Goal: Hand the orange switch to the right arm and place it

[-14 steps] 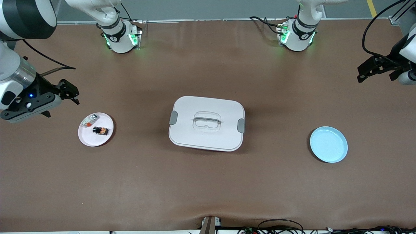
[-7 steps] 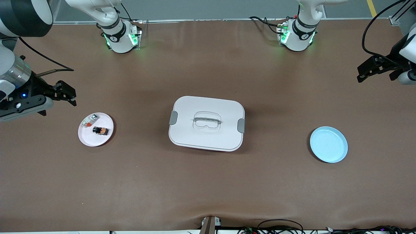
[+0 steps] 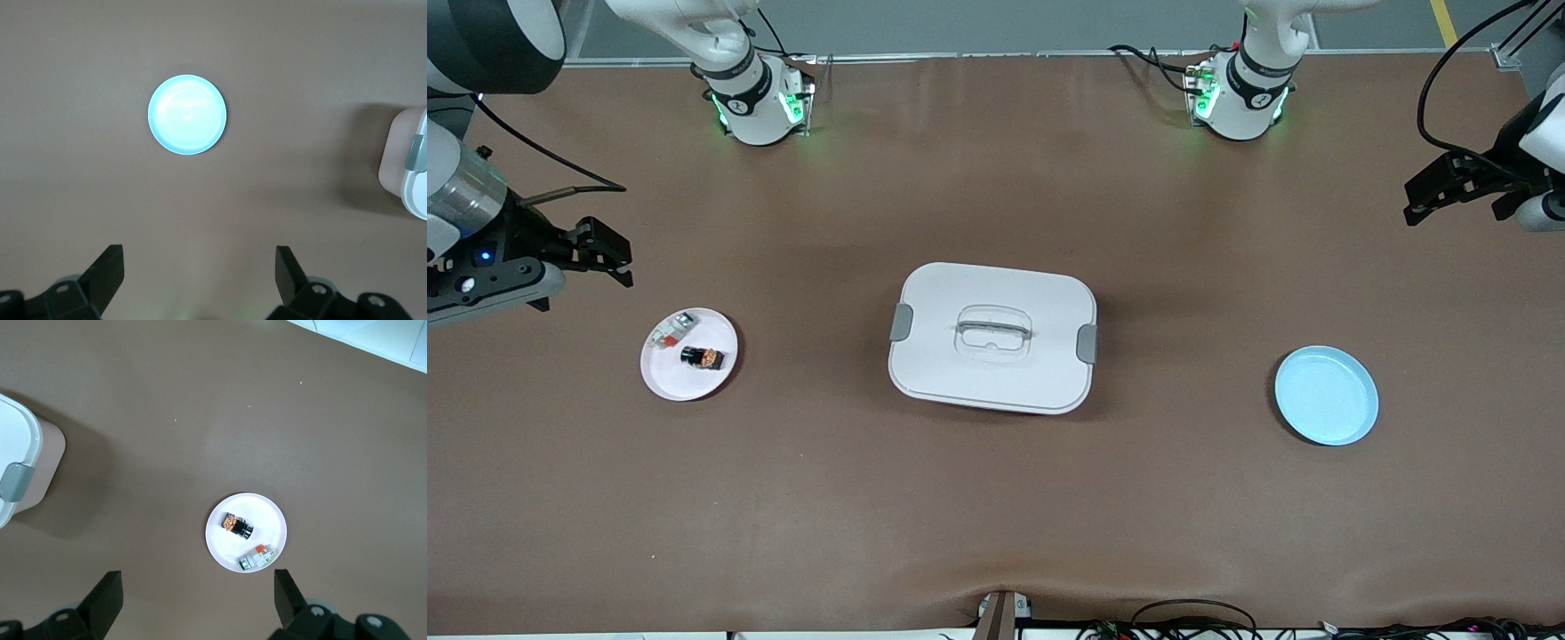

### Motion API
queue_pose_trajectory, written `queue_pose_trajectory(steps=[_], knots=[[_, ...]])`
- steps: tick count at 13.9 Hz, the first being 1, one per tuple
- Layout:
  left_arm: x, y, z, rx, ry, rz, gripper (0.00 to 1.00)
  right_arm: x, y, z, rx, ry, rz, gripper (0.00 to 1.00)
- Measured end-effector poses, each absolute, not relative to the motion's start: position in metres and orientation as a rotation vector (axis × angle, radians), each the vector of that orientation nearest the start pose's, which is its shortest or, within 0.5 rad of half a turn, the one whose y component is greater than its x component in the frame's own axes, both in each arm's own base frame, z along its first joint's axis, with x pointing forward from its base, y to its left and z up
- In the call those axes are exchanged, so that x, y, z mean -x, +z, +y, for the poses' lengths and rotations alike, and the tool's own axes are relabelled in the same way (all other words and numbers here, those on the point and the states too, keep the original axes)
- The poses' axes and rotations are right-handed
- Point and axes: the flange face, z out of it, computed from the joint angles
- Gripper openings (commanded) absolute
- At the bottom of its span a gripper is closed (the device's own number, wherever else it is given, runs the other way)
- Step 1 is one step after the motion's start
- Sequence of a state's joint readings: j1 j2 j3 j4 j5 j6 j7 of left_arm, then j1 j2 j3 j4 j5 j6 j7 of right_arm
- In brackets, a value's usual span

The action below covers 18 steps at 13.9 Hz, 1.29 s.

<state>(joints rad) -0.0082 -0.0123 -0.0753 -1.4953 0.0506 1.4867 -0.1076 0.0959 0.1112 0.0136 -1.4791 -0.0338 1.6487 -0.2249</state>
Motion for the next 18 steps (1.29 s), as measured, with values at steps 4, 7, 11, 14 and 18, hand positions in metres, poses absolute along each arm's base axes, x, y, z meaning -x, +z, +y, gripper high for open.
queue_pose_trajectory(steps=[4,7,11,14,18], knots=[[-0.5409,0.6593,-0.0389,3.090,-0.013,-0.047,1.00,-0.5940,0.6124,0.0564,3.134,-0.092,-0.516,1.00],[-0.5410,0.6593,-0.0373,3.090,-0.013,-0.051,1.00,-0.5944,0.6150,0.0532,3.136,-0.101,-0.507,1.00],[-0.5412,0.6593,-0.0347,3.090,-0.013,-0.059,1.00,-0.5945,0.6164,0.0532,3.136,-0.105,-0.507,1.00],[-0.5412,0.6593,-0.0343,3.090,-0.013,-0.060,1.00,-0.5945,0.6174,0.0532,3.136,-0.109,-0.507,1.00],[-0.5412,0.6593,-0.0343,3.090,-0.013,-0.059,1.00,-0.5946,0.6179,0.0531,3.136,-0.110,-0.507,1.00]])
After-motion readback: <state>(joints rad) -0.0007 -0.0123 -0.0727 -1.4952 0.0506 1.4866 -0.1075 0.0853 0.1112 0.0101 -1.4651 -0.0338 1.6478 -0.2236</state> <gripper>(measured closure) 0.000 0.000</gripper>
